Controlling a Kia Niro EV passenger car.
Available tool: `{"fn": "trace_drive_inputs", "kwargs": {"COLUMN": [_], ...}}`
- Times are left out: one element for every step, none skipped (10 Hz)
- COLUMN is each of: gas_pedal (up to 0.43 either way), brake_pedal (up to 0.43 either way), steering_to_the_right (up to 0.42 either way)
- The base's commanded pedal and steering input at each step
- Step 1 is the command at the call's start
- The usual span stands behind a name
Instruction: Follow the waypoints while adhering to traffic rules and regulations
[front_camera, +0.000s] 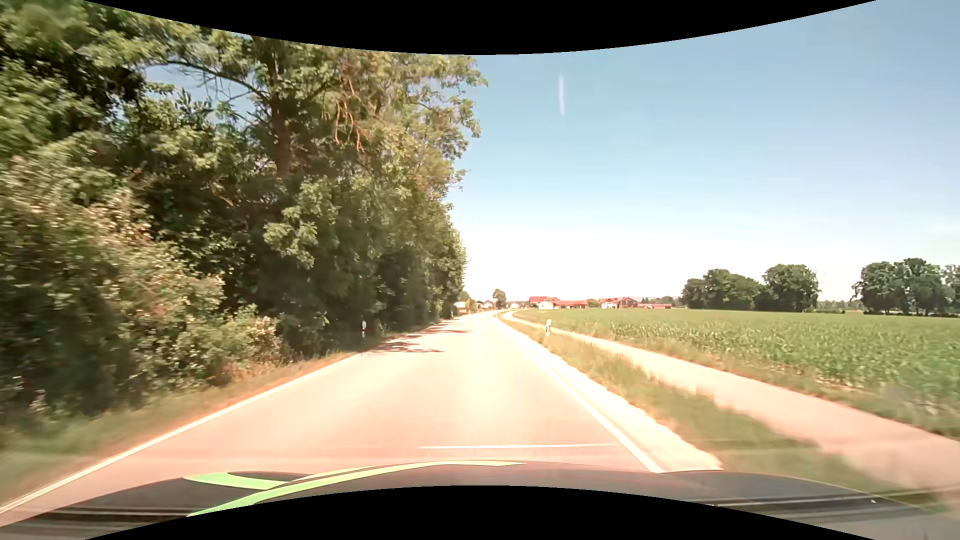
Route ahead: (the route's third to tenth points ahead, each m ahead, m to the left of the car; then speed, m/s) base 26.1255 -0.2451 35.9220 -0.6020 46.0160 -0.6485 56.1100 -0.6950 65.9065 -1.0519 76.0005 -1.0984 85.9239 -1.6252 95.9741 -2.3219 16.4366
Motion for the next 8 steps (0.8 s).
{"fn": "trace_drive_inputs", "kwargs": {"gas_pedal": [0.087, 0.087, 0.087, 0.087, 0.079, 0.079, 0.059, 0.047], "brake_pedal": [0.000, 0.000, 0.000, 0.000, 0.000, 0.000, 0.000, 0.000], "steering_to_the_right": [-0.001, 0.000, 0.001, 0.002, 0.001, 0.001, 0.001, 0.001]}}
